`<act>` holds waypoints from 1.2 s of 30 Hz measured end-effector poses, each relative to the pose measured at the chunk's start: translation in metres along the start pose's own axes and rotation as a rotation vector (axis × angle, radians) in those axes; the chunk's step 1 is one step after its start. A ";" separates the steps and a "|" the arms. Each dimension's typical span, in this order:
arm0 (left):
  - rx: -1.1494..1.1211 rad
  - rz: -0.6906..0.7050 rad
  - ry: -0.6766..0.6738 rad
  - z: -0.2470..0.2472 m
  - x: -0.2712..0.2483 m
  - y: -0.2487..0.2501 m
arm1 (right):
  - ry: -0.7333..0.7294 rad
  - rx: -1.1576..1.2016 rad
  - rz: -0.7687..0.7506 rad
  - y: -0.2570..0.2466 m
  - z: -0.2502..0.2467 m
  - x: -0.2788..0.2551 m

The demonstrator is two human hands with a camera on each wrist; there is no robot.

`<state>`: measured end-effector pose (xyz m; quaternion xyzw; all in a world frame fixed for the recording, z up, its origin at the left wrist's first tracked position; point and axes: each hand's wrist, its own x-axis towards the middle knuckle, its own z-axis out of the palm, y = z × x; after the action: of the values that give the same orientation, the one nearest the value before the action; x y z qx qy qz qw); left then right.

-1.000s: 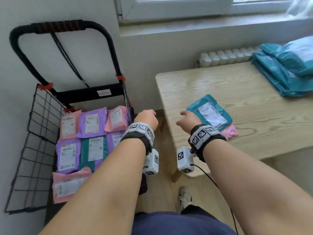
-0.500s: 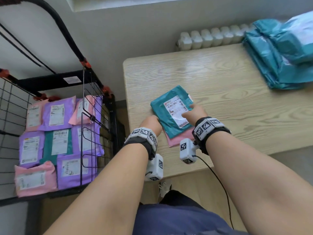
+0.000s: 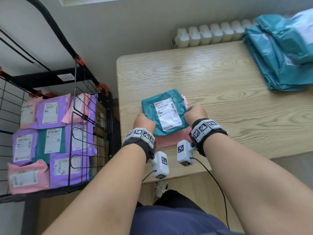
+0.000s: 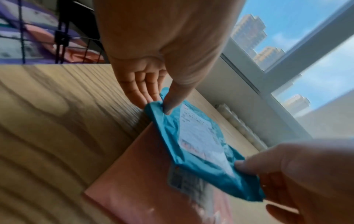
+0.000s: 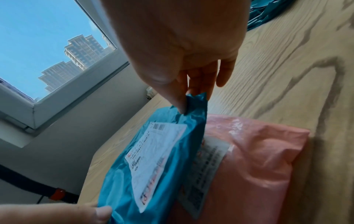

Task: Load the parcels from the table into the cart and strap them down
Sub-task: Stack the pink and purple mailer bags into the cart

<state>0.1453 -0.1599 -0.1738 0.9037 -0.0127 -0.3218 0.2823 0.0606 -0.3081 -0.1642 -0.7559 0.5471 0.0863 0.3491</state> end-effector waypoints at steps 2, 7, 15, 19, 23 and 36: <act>-0.062 -0.039 0.024 -0.004 -0.001 -0.001 | 0.006 0.031 -0.018 -0.004 -0.006 -0.005; -0.140 0.010 0.106 -0.023 -0.005 -0.006 | 0.046 0.094 -0.104 -0.022 -0.011 -0.023; -0.195 -0.003 0.316 -0.099 -0.008 -0.056 | -0.011 0.139 -0.239 -0.086 0.030 -0.064; -0.330 -0.068 0.423 -0.143 -0.007 -0.103 | -0.080 0.135 -0.345 -0.133 0.074 -0.095; -0.415 -0.116 0.477 -0.195 0.000 -0.160 | -0.151 0.089 -0.424 -0.177 0.128 -0.129; -0.122 -0.233 0.435 -0.363 0.063 -0.353 | -0.358 0.012 -0.330 -0.300 0.358 -0.216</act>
<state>0.3534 0.3060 -0.1628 0.9283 0.1722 -0.1503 0.2934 0.3335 0.1272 -0.1886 -0.8058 0.3460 0.1573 0.4542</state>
